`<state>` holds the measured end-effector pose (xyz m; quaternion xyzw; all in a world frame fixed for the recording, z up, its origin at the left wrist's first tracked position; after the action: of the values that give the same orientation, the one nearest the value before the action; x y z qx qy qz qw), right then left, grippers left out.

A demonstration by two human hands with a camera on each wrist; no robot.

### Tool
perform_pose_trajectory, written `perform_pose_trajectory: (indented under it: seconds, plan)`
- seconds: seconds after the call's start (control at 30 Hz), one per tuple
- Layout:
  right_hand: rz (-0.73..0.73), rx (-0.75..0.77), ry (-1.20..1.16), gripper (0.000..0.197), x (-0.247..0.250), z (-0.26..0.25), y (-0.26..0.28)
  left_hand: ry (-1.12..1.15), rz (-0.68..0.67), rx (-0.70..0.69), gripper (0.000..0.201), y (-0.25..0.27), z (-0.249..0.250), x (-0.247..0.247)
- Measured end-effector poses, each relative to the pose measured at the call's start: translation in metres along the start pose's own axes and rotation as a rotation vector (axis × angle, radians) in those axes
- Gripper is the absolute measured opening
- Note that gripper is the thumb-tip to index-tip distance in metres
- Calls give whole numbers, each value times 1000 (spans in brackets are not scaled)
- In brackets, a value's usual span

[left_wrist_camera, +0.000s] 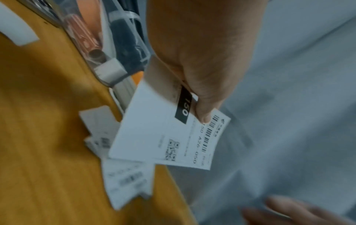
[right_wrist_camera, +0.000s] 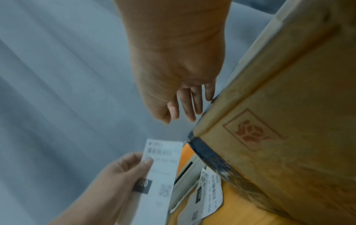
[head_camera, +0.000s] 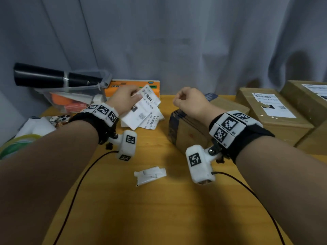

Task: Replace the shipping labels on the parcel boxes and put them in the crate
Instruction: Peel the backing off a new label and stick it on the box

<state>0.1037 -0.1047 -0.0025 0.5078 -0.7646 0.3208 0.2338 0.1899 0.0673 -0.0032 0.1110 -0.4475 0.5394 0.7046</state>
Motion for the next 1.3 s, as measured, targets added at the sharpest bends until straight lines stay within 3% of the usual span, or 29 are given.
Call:
perform_pose_trajectory:
  seconds: [0.1,0.2,0.3,0.37,0.5,0.73,0.9,1.1,1.2,1.27,1.3]
  plan:
    - [6,-52,-258,29,12,-5,10,313,87,-43,1,9,48,17]
    - [-55,-49,-607,21,21,-19,22,466,103,-77,16,24,91,17]
    - [146,-91,-726,16,63,-12,30,542,90,-87,19,38,119,9]
    - [251,-84,-678,12,86,-4,35,547,69,-97,20,44,133,0]
    - [330,40,-435,17,115,-1,45,616,66,-62,11,46,149,-8]
    - [224,134,-198,19,130,1,52,561,-152,-8,9,48,176,-29]
    - [258,110,-141,21,136,6,45,449,-208,14,16,50,181,-35]
    - [317,86,-6,33,141,9,45,579,-393,28,10,61,184,-50]
    - [414,94,20,21,147,13,47,683,-322,26,10,59,182,-46]
    - [480,190,-2,38,150,6,52,725,-177,29,11,52,175,-37]
    - [478,253,-58,35,149,1,53,747,-103,28,12,48,172,-32]
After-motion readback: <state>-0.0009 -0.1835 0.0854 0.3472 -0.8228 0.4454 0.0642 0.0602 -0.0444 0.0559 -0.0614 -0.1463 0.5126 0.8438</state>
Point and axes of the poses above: each hand's wrist, its own y-axis away from the middle knuckle, its own x-axis out of the back of the hand, z = x × y, the point moved 10 cm from there along -y, towards the middle knuckle, and after that the axes turned 5 degrees about z, right-handed, at the moved point
